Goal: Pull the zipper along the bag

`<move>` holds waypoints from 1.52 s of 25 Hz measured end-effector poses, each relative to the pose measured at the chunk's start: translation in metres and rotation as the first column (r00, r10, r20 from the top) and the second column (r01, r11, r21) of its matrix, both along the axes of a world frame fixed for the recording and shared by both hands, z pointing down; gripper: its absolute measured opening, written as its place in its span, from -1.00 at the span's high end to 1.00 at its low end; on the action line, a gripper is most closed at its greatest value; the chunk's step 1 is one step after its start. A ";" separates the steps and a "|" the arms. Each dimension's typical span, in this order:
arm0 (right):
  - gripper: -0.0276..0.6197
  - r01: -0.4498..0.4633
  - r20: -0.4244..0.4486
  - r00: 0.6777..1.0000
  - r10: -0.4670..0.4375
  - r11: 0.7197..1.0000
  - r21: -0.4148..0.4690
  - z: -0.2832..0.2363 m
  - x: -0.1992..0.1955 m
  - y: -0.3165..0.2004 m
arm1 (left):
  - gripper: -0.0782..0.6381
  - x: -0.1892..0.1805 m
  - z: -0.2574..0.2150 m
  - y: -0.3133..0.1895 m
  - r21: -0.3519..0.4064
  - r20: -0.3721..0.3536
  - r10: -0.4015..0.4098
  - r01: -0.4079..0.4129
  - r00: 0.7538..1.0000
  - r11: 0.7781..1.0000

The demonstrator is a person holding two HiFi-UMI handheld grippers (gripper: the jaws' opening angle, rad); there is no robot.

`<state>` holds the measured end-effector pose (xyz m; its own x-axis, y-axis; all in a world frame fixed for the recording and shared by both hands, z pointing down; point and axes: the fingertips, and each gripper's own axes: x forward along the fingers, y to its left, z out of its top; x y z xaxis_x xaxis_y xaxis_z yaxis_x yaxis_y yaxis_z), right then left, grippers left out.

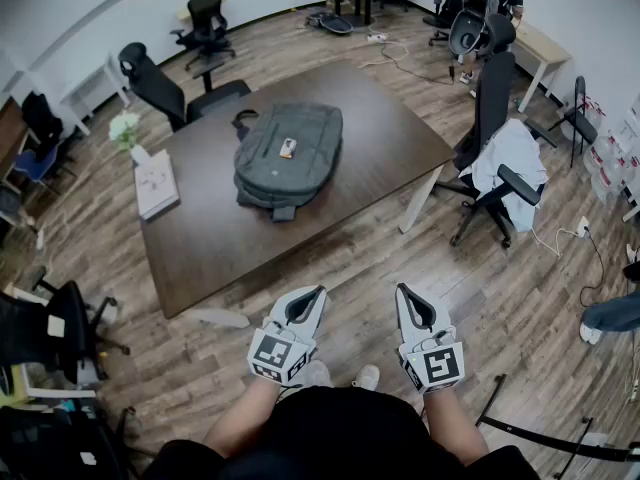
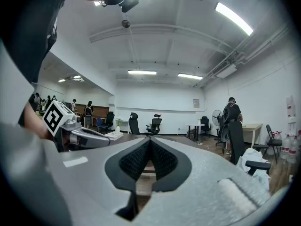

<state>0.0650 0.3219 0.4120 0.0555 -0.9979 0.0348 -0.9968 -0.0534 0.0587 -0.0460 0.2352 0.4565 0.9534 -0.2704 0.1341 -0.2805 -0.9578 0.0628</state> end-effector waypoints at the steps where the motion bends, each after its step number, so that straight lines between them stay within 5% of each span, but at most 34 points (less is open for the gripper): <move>1: 0.91 0.000 -0.001 1.000 0.000 1.000 -0.002 0.000 -0.002 -0.003 | 0.73 -0.002 0.000 -0.002 0.000 0.000 0.000 0.000 1.000 1.000; 22: 0.91 0.106 0.004 0.994 -0.106 0.991 -0.082 0.026 -0.044 -0.102 | 0.73 -0.052 0.015 -0.094 -0.011 0.025 -0.066 0.067 0.997 0.998; 30: 0.91 0.194 0.001 0.981 -0.195 0.977 -0.091 0.036 -0.012 -0.161 | 0.73 -0.016 0.024 -0.143 -0.011 0.067 -0.123 0.124 0.990 0.992; 38: 0.91 0.334 -0.030 0.940 -0.340 0.934 -0.129 0.048 0.023 -0.223 | 0.73 0.022 0.030 -0.193 0.004 0.104 -0.230 0.231 0.968 0.973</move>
<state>0.0883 0.0989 0.4604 -0.2787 -0.9467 0.1615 -0.9505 0.2960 0.0948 -0.0244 0.0425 0.4864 0.8466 -0.4794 0.2312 -0.4987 -0.8663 0.0295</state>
